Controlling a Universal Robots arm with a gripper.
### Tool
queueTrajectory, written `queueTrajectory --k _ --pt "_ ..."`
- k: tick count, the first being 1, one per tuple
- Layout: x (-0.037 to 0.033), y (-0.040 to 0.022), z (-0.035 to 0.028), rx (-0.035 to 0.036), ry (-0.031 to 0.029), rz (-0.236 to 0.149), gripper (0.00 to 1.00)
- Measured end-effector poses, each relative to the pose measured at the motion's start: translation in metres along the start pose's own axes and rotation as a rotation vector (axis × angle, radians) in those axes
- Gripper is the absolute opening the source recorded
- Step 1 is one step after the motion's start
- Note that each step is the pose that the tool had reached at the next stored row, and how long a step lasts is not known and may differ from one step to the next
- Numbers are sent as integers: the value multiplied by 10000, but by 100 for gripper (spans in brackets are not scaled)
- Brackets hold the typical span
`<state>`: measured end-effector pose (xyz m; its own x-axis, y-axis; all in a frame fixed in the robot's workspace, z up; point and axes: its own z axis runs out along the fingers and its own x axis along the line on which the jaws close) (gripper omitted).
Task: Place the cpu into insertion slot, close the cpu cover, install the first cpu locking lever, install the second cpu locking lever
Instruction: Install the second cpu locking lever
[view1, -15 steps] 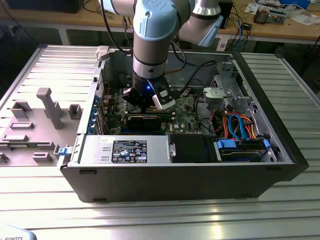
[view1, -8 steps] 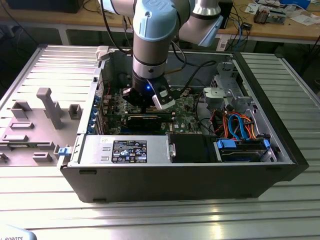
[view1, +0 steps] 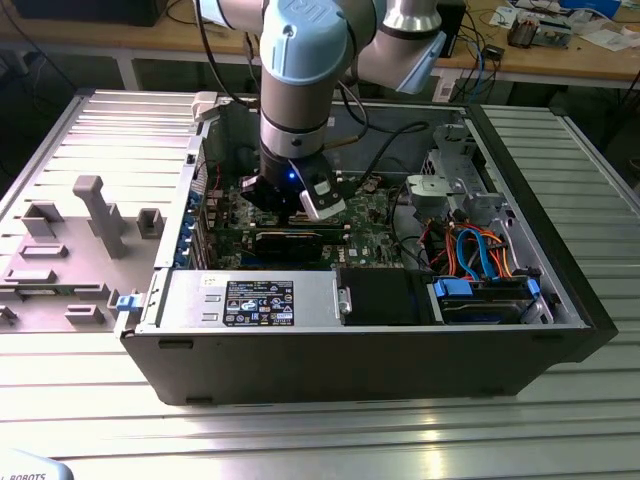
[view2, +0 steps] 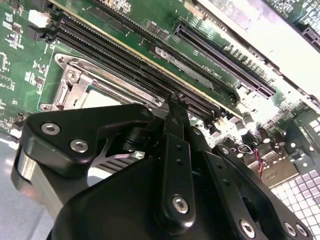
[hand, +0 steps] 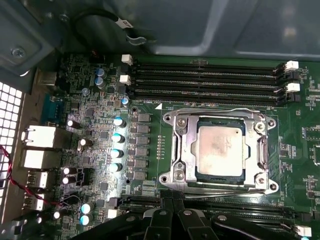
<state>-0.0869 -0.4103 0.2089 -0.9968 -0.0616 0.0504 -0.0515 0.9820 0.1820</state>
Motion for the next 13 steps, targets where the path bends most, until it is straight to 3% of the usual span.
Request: queueTrajectory --k 4,13 --pt "20 -3 26 -89 -5 -6 11" --pt "32 17 61 -167 -9 -10 11"
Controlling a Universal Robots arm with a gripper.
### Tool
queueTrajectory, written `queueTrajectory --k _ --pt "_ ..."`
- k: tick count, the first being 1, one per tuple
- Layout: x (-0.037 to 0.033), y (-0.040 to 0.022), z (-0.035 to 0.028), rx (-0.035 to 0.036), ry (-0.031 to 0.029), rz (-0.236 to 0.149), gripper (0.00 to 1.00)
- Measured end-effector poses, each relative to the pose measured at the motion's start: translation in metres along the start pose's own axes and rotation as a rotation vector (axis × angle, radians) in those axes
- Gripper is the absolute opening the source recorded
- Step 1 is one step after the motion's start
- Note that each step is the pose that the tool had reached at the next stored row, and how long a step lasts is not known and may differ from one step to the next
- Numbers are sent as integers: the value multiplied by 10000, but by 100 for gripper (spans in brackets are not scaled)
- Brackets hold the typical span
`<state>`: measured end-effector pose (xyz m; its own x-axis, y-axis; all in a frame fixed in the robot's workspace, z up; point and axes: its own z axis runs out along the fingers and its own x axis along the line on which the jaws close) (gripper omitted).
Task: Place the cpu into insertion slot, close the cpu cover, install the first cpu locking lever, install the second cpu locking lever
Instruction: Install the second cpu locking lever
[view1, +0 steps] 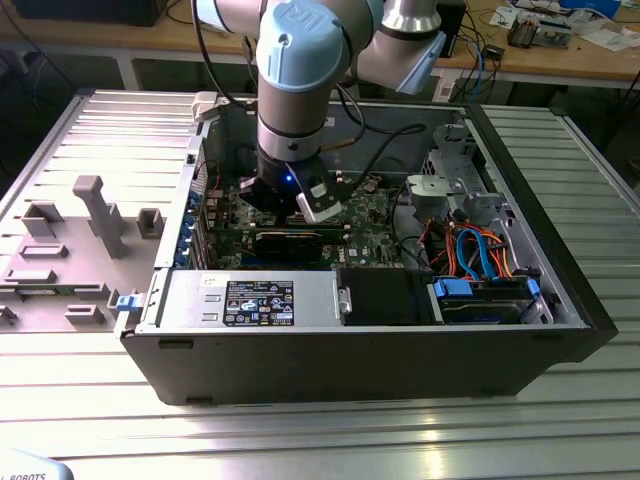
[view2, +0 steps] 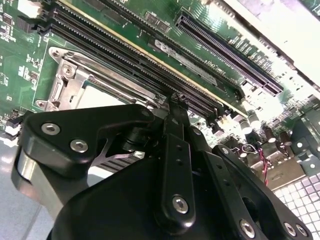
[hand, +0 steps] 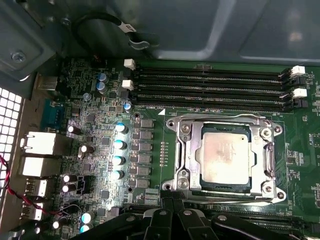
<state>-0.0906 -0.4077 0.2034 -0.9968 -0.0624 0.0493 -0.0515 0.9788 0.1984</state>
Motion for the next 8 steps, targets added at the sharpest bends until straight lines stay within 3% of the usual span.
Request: queueTrajectory --k 8 --pt "3 27 33 -129 -6 -8 11"
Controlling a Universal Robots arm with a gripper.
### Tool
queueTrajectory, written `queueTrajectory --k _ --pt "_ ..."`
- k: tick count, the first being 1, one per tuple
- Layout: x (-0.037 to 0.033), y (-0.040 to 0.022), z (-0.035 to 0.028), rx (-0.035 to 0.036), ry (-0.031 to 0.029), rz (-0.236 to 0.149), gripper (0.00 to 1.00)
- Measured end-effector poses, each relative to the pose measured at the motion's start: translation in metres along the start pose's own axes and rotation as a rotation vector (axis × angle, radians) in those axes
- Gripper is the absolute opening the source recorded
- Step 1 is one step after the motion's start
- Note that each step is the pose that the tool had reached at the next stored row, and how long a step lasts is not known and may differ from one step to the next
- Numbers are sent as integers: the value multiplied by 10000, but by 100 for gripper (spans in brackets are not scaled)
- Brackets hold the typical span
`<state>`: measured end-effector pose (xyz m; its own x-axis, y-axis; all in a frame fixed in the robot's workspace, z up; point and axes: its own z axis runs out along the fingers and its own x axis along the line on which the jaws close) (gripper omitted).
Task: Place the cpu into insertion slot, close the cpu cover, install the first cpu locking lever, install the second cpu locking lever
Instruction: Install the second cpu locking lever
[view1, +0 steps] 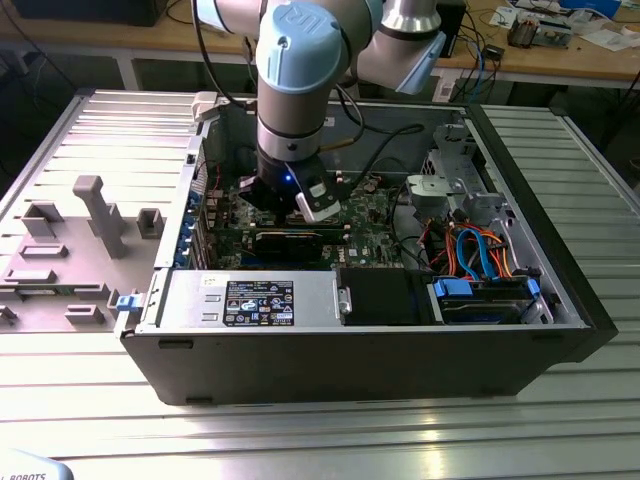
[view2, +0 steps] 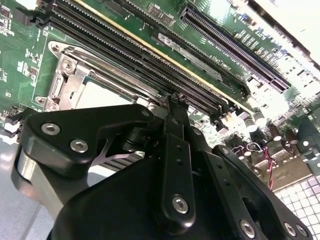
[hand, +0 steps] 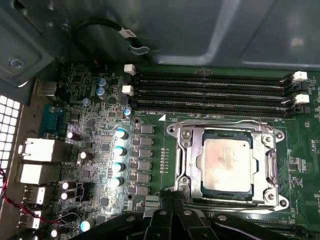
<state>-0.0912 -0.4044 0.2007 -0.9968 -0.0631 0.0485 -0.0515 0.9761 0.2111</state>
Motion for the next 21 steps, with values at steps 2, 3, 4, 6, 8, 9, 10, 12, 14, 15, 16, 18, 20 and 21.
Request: queueTrajectory --k 2,3,4,6,8,9,10,12,14,15,16,18,20,21 --pt "8 4 16 -76 -5 -4 11" --pt "9 5 21 -95 -5 -6 11" --pt "10 5 25 -100 -6 -7 11" --pt "12 4 27 -96 -4 -5 11" --pt "11 5 29 -53 -5 -2 11" --pt "12 5 27 -39 -4 -2 11" --pt "12 6 21 -28 -3 -2 11" --pt "13 12 0 -19 -5 -2 11" --pt "16 17 -32 -8 -1 0 11" --pt "17 22 -53 -9 -2 0 11" --pt "18 25 -67 -9 -2 -1 11" --pt "21 32 -100 -9 -2 0 11" --pt "24 41 -141 -8 -2 1 11" --pt "25 45 -159 -8 -1 0 11"
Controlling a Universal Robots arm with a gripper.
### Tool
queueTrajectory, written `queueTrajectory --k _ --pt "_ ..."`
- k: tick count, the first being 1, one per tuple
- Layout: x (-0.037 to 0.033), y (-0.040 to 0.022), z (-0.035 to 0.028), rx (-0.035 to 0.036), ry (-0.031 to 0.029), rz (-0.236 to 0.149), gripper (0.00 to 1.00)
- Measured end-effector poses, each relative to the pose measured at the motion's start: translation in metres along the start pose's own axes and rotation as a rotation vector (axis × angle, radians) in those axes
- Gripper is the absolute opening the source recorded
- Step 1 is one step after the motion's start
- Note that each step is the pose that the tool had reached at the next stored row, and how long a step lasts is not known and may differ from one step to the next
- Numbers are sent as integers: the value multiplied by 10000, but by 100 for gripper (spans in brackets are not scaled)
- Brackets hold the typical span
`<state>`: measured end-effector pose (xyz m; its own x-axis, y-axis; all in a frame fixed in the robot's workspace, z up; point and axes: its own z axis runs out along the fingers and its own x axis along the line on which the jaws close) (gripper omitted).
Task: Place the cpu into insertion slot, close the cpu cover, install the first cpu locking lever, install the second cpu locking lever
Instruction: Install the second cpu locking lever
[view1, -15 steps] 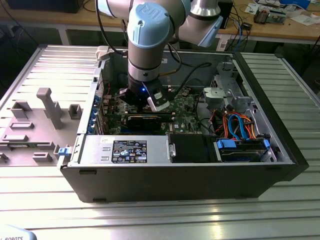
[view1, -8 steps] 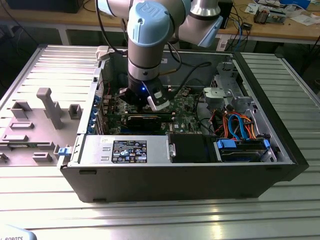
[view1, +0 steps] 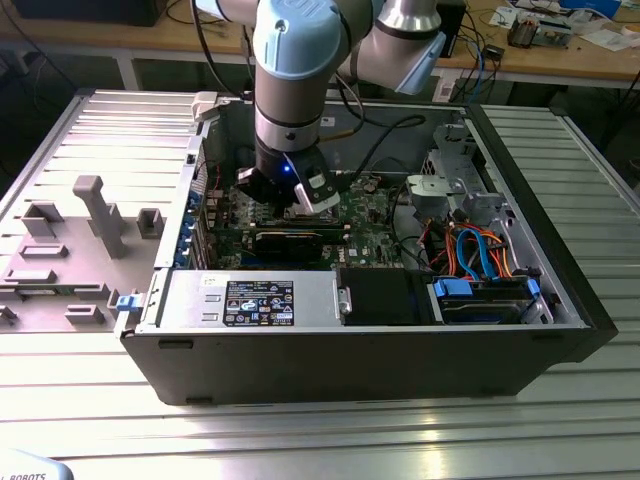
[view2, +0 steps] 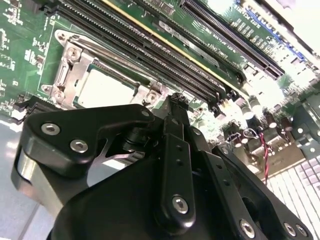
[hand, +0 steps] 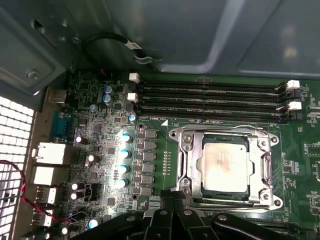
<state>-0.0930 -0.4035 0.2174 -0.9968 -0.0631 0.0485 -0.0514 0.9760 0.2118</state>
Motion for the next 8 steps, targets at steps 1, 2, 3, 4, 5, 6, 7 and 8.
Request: queueTrajectory --k 1,2,3,4,5,6,7,8 --pt "0 1 -5 -1 -1 0 11" --pt "0 1 -5 -3 -2 -1 11" --pt "0 1 -5 -3 -2 -1 11" --pt "0 1 -6 -1 -1 0 11" --pt "0 2 -8 -1 0 0 11" --pt "0 2 -10 -1 -1 -1 11" --pt "0 2 -11 -1 0 -1 11" --pt "0 3 -12 -1 -1 -1 11"
